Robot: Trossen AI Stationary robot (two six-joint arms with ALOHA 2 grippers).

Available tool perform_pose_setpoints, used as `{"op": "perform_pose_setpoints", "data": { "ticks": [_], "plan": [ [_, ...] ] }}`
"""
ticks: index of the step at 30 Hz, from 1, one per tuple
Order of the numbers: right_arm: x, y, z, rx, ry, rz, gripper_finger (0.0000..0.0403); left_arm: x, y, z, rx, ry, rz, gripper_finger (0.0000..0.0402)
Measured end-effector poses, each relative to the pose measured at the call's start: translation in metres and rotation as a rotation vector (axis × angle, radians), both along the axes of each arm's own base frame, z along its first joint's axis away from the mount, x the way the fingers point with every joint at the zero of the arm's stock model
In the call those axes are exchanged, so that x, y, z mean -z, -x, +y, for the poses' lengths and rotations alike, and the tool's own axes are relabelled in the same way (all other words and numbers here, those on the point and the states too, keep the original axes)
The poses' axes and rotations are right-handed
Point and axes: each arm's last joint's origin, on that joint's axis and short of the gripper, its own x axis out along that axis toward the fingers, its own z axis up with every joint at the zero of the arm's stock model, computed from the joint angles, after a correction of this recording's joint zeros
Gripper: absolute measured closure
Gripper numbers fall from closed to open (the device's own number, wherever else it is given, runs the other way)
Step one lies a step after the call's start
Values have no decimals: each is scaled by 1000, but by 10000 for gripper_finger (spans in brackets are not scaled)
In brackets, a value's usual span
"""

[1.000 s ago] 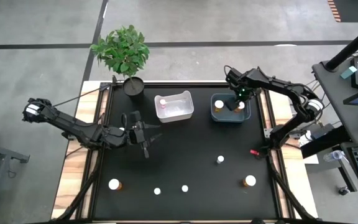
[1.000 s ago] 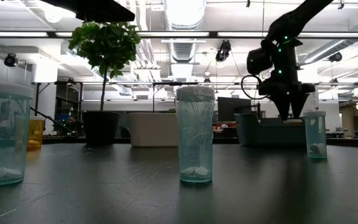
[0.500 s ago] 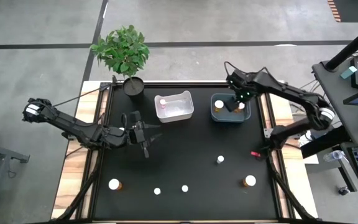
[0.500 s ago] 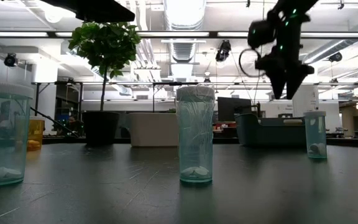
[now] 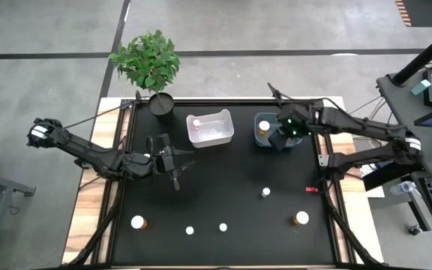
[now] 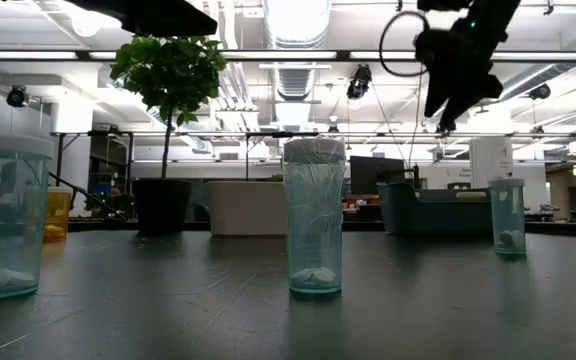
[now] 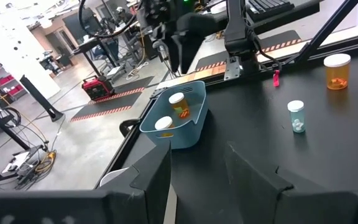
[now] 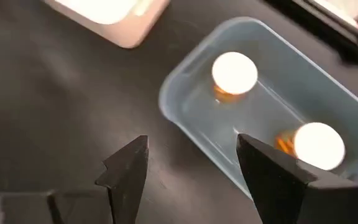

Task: Pick and place medicine bottles into bin by pill shape (circle, oval)
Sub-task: Put the blue tablet bottle into the white bin

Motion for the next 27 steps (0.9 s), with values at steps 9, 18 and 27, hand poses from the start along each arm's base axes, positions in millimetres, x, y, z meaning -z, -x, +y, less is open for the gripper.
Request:
{"op": "perform_pose_setpoints", "data": {
  "ticks": [9, 18, 27],
  "plan": [
    [6, -1, 38, -218, 93, -219, 168, 0, 0, 0, -3, 26, -9, 265],
    [16, 2, 57, -460, 292, -443, 177, 0, 0, 0, -23, 174, -62, 265],
    [20, 11, 62, -570, 476, -632, 180, -2, 0, -7, 55, 421, -118, 265]
  ]
}}
